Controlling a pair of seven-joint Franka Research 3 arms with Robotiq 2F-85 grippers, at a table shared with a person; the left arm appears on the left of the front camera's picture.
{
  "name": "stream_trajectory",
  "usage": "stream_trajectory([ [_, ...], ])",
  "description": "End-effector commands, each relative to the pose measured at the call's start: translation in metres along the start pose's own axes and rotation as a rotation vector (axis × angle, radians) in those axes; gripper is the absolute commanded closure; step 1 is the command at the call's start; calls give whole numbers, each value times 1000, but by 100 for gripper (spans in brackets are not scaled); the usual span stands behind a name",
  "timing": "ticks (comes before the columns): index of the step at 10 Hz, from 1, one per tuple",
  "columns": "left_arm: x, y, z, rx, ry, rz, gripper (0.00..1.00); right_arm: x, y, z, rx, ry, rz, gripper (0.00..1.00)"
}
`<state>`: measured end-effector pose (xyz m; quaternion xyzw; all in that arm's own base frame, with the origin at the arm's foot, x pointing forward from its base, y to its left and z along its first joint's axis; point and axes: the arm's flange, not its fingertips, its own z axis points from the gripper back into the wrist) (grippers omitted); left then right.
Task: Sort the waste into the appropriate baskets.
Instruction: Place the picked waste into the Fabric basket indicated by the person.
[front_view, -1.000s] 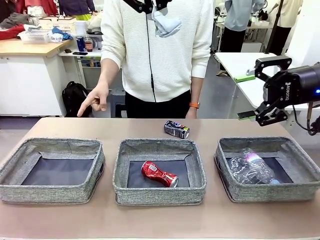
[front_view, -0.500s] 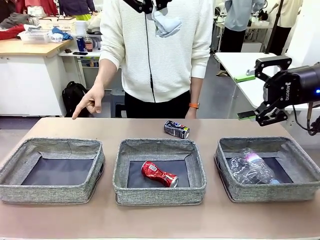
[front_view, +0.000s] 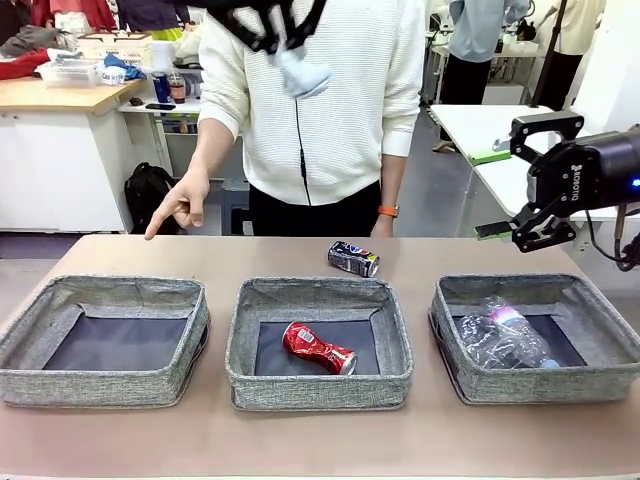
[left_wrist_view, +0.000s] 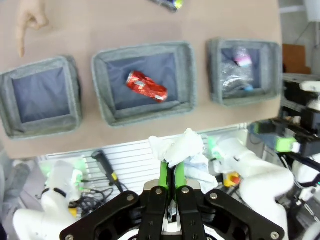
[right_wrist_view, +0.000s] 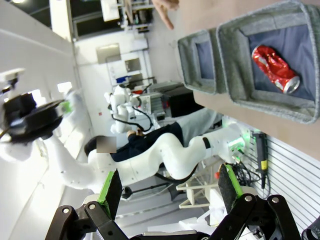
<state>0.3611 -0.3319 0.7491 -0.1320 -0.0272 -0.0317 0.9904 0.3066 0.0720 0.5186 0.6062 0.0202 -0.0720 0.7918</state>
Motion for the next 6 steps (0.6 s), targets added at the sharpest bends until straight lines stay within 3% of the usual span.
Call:
stream_trajectory([
  [1, -15, 83, -44, 22, -25, 60, 97, 0, 5, -1, 13, 0, -19, 0],
  [2, -19, 124, -66, -1, 8, 121, 97, 0, 5, -1, 13, 0, -19, 0],
  [4, -26, 194, -96, 72, -91, 229, 97, 0, 5, -1, 13, 0, -19, 0],
  [6, -26, 251, -133, 34, -118, 321, 97, 0, 5, -1, 13, 0, -19, 0],
])
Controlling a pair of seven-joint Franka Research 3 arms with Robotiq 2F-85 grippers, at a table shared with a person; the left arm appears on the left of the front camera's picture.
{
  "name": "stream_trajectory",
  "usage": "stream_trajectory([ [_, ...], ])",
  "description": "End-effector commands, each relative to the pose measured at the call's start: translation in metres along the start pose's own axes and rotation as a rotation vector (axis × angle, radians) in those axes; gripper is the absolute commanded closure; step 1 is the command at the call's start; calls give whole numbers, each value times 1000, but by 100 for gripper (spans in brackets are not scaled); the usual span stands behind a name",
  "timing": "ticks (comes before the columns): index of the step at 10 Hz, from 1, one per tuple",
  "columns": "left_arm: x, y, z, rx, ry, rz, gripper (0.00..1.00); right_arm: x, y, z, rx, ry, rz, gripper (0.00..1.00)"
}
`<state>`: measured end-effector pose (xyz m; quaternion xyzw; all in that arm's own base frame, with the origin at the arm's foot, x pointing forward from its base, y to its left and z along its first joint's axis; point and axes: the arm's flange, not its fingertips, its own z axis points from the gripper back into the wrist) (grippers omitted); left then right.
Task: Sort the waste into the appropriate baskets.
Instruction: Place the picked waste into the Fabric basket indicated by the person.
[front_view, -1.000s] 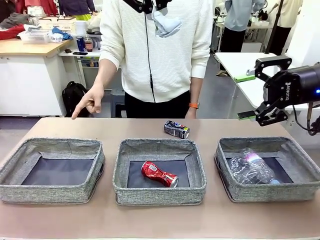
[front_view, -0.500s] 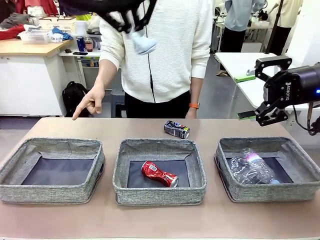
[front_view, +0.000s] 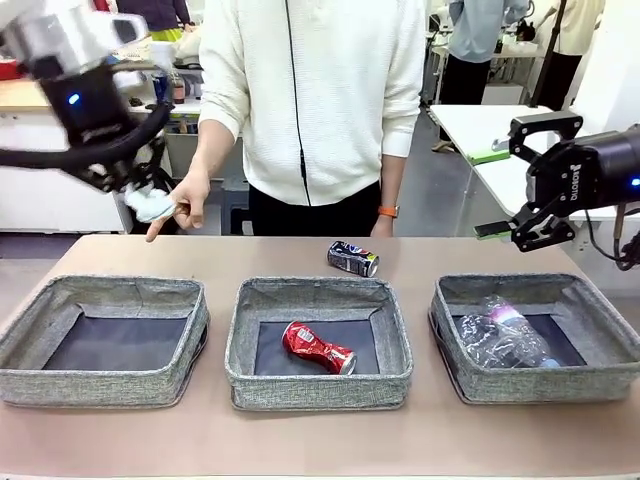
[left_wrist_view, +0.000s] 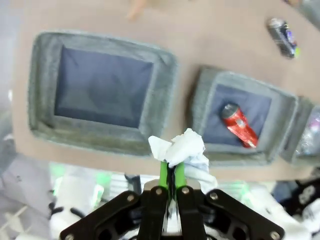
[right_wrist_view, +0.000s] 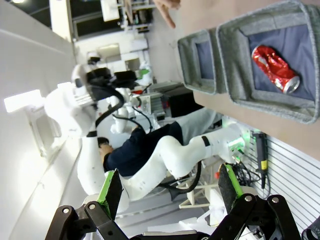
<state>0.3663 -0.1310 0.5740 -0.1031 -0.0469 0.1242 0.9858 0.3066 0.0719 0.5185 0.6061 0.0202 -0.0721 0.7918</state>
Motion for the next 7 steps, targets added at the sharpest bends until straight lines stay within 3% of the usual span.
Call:
stream_trajectory([
  [1, -2, 31, -35, -6, -30, 62, 97, -1, 5, -1, 13, 1, -18, 0],
  [4, -11, 59, -54, 70, -12, 92, 97, -1, 5, -1, 13, 1, -18, 0],
  [7, -14, 76, -64, 64, 13, 147, 97, -1, 5, -1, 13, 1, -18, 0],
])
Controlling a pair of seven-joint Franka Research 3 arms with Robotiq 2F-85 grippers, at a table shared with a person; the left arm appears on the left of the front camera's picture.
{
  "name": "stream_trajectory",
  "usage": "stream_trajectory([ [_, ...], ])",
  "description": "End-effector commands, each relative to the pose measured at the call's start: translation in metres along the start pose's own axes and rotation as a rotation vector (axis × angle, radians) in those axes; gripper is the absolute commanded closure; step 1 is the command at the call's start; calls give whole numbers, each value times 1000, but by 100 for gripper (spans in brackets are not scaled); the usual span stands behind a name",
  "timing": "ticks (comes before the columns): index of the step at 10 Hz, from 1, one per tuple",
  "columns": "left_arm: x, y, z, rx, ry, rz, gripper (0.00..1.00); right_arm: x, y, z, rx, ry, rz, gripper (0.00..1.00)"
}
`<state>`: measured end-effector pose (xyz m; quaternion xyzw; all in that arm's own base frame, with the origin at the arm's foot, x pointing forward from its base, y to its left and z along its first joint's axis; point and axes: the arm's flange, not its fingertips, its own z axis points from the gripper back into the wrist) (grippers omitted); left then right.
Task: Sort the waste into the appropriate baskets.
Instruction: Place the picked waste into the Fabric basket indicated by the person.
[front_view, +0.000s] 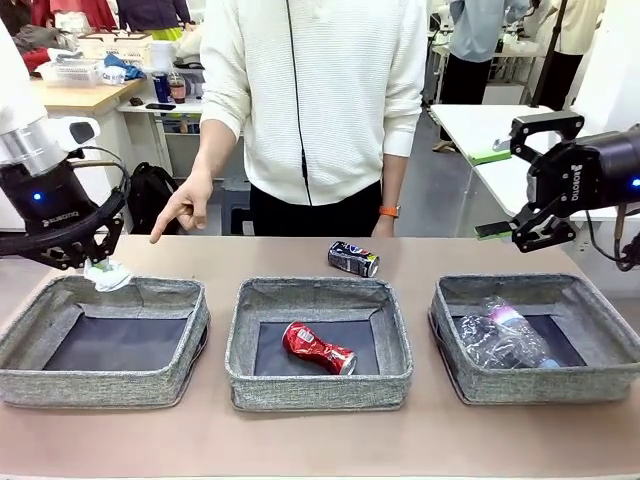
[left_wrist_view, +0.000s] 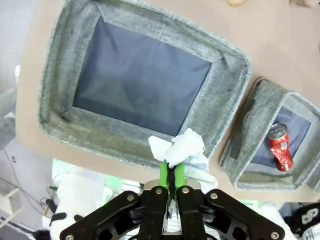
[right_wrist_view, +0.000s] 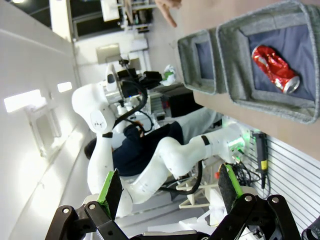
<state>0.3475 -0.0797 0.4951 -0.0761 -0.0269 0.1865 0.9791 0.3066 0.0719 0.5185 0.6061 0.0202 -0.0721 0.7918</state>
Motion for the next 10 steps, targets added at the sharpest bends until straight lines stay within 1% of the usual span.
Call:
stream_trajectory([
  [1, -2, 6, 2, 1, -15, 30, 97, -1, 5, -1, 13, 1, -18, 0],
  [2, 1, 6, 5, -17, -19, 38, 87, -1, 5, -1, 13, 1, -18, 0],
  [3, 2, 6, 6, -14, -18, 36, 45, -1, 5, -1, 13, 1, -18, 0],
  [4, 2, 5, 7, -17, -21, 36, 29, -1, 5, -1, 13, 1, -18, 0],
  [5, 2, 5, 8, -14, -23, 34, 0, -1, 5, -1, 13, 1, -18, 0],
  [6, 3, 6, 9, -14, -24, 32, 24, -1, 5, -1, 13, 1, -18, 0],
  [7, 3, 6, 9, -12, -26, 29, 0, -1, 5, -1, 13, 1, -18, 0],
  [10, 4, 5, 12, -16, -26, 23, 0, -1, 5, -1, 13, 1, -18, 0],
])
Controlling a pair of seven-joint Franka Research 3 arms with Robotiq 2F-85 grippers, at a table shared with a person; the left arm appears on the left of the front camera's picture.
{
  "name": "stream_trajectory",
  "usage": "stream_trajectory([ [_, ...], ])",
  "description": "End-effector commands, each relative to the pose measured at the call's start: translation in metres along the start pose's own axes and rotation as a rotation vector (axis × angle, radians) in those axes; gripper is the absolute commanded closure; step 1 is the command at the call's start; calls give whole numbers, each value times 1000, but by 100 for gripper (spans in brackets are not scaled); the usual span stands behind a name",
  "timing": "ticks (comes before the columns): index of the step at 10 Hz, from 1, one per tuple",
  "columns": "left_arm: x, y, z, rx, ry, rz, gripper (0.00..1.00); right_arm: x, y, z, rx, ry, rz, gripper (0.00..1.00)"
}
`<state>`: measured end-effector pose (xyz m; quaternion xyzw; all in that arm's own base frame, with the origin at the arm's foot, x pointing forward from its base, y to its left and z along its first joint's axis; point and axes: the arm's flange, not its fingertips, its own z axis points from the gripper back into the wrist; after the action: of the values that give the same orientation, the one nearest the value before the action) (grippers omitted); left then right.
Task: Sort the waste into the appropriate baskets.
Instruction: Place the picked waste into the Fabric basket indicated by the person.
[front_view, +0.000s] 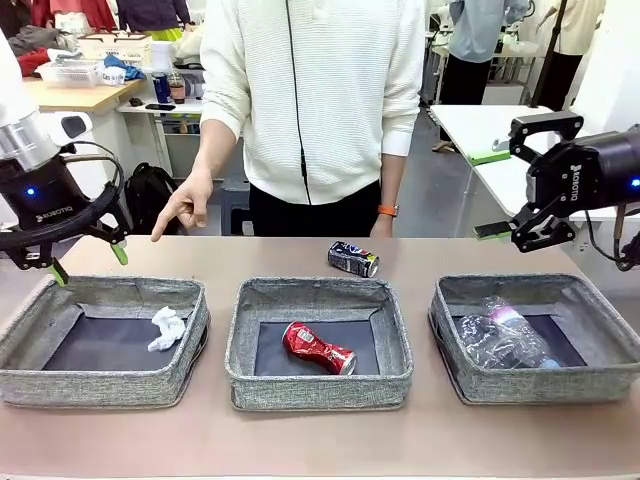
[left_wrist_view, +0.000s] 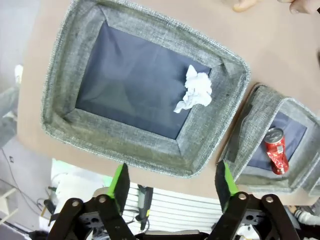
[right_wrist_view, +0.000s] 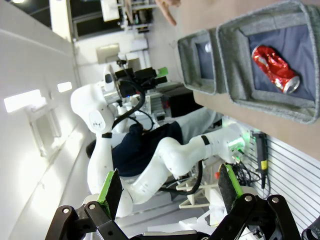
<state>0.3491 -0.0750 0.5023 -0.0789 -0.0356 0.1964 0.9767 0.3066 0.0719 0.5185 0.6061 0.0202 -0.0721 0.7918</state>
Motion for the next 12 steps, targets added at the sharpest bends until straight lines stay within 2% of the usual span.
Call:
stream_trajectory([
  [1, 1, 2, 5, -6, -9, -2, 0, -1, 5, -1, 13, 1, -18, 0],
  [2, 1, 1, 7, -15, 0, -8, 0, -1, 5, -1, 13, 1, -18, 0],
  [3, -2, -3, 12, -69, 52, -33, 0, -1, 5, -1, 13, 1, -18, 0],
  [4, -6, -11, 22, -201, 204, -115, 0, -1, 5, -1, 13, 1, -18, 0],
  [5, -8, -20, 37, -411, 407, -184, 0, -1, 5, -1, 13, 1, -18, 0],
  [7, -5, -22, 60, -753, 625, -265, 0, -1, 5, -1, 13, 1, -18, 0],
  [8, -2, -15, 64, -921, 697, -286, 0, -1, 5, -1, 13, 1, -18, 0],
  [9, 1, -8, 65, -1070, 734, -292, 0, -1, 5, -1, 13, 1, -18, 0],
  [12, 3, 14, 61, -1237, 651, -344, 0, -1, 5, -1, 13, 1, -18, 0],
])
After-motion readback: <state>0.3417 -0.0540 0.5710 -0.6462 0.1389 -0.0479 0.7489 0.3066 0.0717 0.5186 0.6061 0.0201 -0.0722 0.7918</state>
